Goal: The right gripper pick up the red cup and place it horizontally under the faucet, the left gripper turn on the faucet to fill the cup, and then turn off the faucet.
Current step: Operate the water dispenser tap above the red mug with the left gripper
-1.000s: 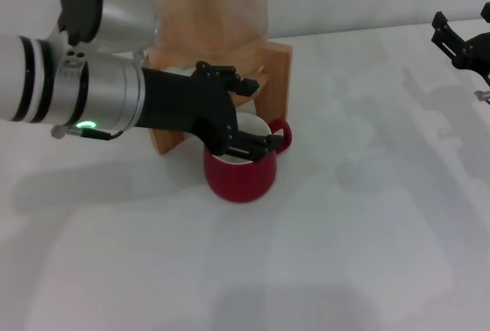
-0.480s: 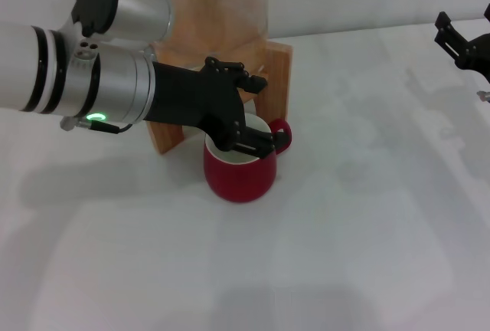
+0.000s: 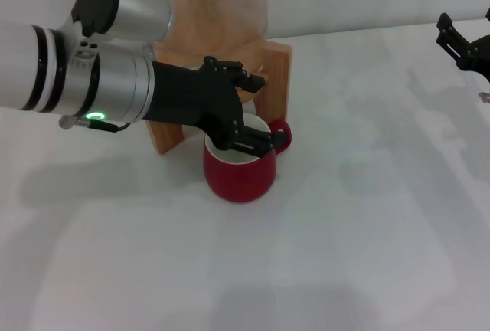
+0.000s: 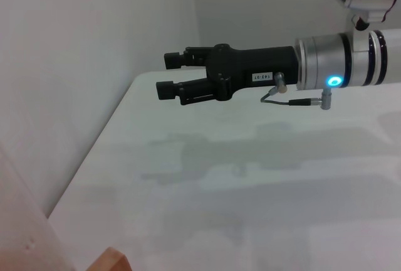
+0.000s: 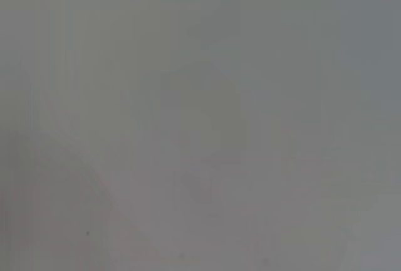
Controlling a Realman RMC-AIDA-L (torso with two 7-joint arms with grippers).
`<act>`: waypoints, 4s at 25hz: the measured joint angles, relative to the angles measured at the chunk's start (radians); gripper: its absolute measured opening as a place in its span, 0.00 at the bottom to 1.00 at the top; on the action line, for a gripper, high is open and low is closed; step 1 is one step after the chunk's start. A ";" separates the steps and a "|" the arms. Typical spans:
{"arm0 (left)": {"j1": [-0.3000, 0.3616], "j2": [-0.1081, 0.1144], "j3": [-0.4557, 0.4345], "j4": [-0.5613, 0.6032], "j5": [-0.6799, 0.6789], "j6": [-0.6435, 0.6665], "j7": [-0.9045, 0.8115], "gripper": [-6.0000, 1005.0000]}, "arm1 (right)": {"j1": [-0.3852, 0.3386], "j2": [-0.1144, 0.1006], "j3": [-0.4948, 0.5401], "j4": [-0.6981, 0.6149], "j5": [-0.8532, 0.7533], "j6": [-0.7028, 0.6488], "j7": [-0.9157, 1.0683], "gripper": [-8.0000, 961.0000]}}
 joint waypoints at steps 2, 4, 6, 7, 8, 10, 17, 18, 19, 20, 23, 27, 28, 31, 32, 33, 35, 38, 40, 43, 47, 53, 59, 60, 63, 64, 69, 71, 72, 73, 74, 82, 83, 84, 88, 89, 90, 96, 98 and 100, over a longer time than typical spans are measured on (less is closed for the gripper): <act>0.000 0.000 0.000 0.001 0.000 0.000 0.000 0.88 | 0.000 0.000 0.000 0.000 0.000 0.000 0.000 0.90; 0.000 0.000 0.000 0.003 0.001 0.000 0.000 0.88 | -0.001 0.000 0.000 0.000 0.000 0.000 0.000 0.90; 0.000 0.000 0.000 0.003 0.002 0.000 0.000 0.88 | -0.001 0.000 -0.001 0.000 0.000 0.000 0.000 0.90; 0.000 0.000 0.000 0.004 0.002 0.000 0.000 0.88 | 0.000 0.000 -0.001 0.000 0.000 0.000 0.000 0.90; 0.000 0.000 0.000 0.005 0.002 0.000 0.000 0.88 | 0.000 0.000 -0.001 0.000 0.000 0.000 0.000 0.90; 0.000 0.000 0.000 0.007 0.002 0.000 0.001 0.88 | 0.000 0.000 -0.002 0.000 0.000 0.000 0.000 0.90; 0.000 0.000 -0.013 0.009 0.002 -0.002 0.007 0.88 | -0.001 0.000 -0.002 0.000 0.000 0.000 0.000 0.90; 0.000 0.000 -0.015 0.009 0.002 -0.003 0.007 0.88 | -0.001 0.000 -0.002 0.000 0.000 0.000 0.000 0.90; 0.000 0.000 -0.018 0.009 0.002 -0.003 0.008 0.88 | -0.001 0.000 -0.002 0.000 0.000 0.000 0.000 0.90; 0.000 0.000 -0.022 0.009 0.002 -0.003 0.008 0.88 | -0.001 0.000 -0.002 0.000 0.000 0.000 0.000 0.90; 0.000 0.000 -0.025 0.009 0.002 -0.004 0.009 0.88 | -0.002 0.000 -0.002 0.000 0.000 -0.002 0.000 0.89; -0.001 0.000 -0.025 0.008 0.002 -0.005 0.010 0.88 | -0.003 0.000 -0.003 0.001 0.000 -0.008 0.000 0.89; -0.001 0.000 -0.025 0.008 0.002 -0.005 0.010 0.88 | -0.003 0.000 -0.003 0.003 0.000 -0.010 0.000 0.89; -0.003 0.000 -0.026 0.006 0.002 -0.005 0.010 0.88 | -0.004 0.000 -0.004 0.008 0.000 -0.017 0.000 0.90; -0.006 0.000 -0.025 0.006 0.002 -0.005 0.010 0.88 | -0.004 0.000 -0.004 0.009 0.000 -0.018 0.000 0.90; -0.007 0.000 -0.024 0.005 0.001 -0.004 0.010 0.88 | -0.004 0.000 -0.004 0.010 0.000 -0.019 0.000 0.90; -0.009 -0.001 -0.021 0.004 0.001 -0.004 0.010 0.88 | -0.004 0.000 -0.004 0.011 0.000 -0.020 0.000 0.90; -0.011 -0.002 -0.019 0.004 0.001 -0.004 0.008 0.88 | -0.007 0.002 -0.004 0.012 0.000 -0.024 0.001 0.90; -0.012 -0.002 -0.018 0.003 -0.001 -0.004 0.008 0.88 | -0.009 0.002 -0.005 0.012 0.000 -0.025 0.001 0.90; -0.012 -0.003 -0.016 0.003 -0.001 -0.002 0.007 0.88 | -0.012 0.002 -0.005 0.012 0.000 -0.027 0.002 0.90; -0.012 -0.003 -0.015 0.002 -0.003 0.002 0.004 0.88 | -0.013 0.002 -0.005 0.012 0.000 -0.028 0.003 0.89; 0.003 -0.005 -0.013 0.008 -0.006 0.005 -0.001 0.88 | -0.014 0.002 -0.006 0.012 0.000 -0.029 0.005 0.90; 0.016 -0.003 -0.016 0.015 -0.006 0.006 -0.003 0.88 | -0.017 0.002 -0.006 0.011 0.000 -0.043 0.006 0.90; 0.017 -0.003 -0.017 0.015 -0.006 0.006 -0.002 0.88 | -0.017 0.002 -0.006 0.011 0.000 -0.043 0.007 0.90; 0.012 -0.003 -0.019 0.011 -0.005 0.006 0.001 0.88 | -0.017 0.002 -0.006 0.011 0.000 -0.043 0.007 0.90; 0.009 -0.002 -0.020 0.007 -0.004 0.006 0.001 0.88 | -0.017 0.002 -0.006 0.011 0.000 -0.043 0.007 0.90; -0.010 0.000 -0.021 -0.010 -0.001 0.003 0.009 0.88 | -0.017 0.002 -0.007 0.011 0.000 -0.043 0.008 0.89; -0.022 0.000 -0.021 -0.024 -0.001 0.003 0.012 0.88 | -0.017 0.002 -0.008 0.011 0.000 -0.043 0.008 0.89; -0.029 0.000 -0.021 -0.032 -0.001 0.002 0.013 0.88 | -0.017 0.002 -0.008 0.011 0.000 -0.043 0.008 0.89; -0.035 0.000 -0.020 -0.040 -0.001 0.001 0.015 0.88 | -0.017 0.002 -0.008 0.011 0.000 -0.043 0.008 0.89; -0.037 0.000 -0.020 -0.044 -0.001 0.001 0.016 0.88 | -0.017 0.002 -0.007 0.011 0.000 -0.043 0.008 0.89; -0.043 0.000 -0.016 -0.055 0.001 0.000 0.019 0.88 | -0.019 0.003 -0.004 0.012 0.001 -0.043 0.008 0.90; -0.043 0.000 -0.016 -0.053 0.001 0.002 0.017 0.88 | -0.019 0.003 -0.004 0.012 0.001 -0.043 0.008 0.90; -0.041 0.000 -0.016 -0.051 0.002 0.003 0.017 0.88 | -0.019 0.003 -0.004 0.012 0.001 -0.043 0.008 0.90; -0.031 -0.001 -0.016 -0.034 0.002 0.006 0.009 0.88 | -0.020 0.003 -0.006 0.012 0.002 -0.043 0.008 0.90; -0.029 -0.001 -0.016 -0.031 0.002 0.007 0.006 0.88 | -0.020 0.003 -0.006 0.012 0.002 -0.043 0.008 0.90; -0.029 -0.001 -0.016 -0.030 0.002 0.007 0.005 0.88 | -0.020 0.003 -0.006 0.012 0.002 -0.043 0.008 0.90; -0.028 -0.002 -0.015 -0.034 0.002 0.008 0.002 0.88 | -0.026 0.003 -0.006 0.012 0.002 -0.049 0.008 0.90; -0.028 -0.002 -0.014 -0.036 0.002 0.009 0.001 0.88 | -0.027 0.003 -0.006 0.012 0.002 -0.051 0.008 0.90; -0.028 -0.002 -0.013 -0.036 0.002 0.010 0.001 0.88 | -0.028 0.003 -0.006 0.012 0.002 -0.051 0.008 0.90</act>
